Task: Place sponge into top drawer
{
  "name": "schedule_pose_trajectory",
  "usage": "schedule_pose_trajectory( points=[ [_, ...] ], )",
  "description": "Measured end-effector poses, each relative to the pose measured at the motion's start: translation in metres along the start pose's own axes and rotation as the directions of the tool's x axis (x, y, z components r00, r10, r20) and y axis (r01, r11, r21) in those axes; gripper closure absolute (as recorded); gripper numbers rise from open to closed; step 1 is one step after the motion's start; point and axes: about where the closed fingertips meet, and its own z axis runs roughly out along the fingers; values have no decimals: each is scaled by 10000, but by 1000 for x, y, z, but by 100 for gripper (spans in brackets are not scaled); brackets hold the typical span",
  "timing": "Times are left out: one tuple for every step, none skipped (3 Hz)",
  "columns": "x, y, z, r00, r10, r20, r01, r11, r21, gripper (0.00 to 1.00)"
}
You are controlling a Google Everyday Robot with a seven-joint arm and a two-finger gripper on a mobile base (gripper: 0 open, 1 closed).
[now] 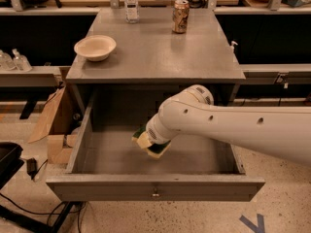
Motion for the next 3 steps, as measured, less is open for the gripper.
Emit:
schedule_pose_trajectory(
  points=[
    [-1, 1, 0, 10000, -27, 6, 27, 10000, -2, 74],
    [-1, 2, -1, 10000, -45, 9, 45, 10000, -3, 51],
    [-2, 3, -1, 10000, -65, 14, 65, 10000, -4, 28]
  ],
)
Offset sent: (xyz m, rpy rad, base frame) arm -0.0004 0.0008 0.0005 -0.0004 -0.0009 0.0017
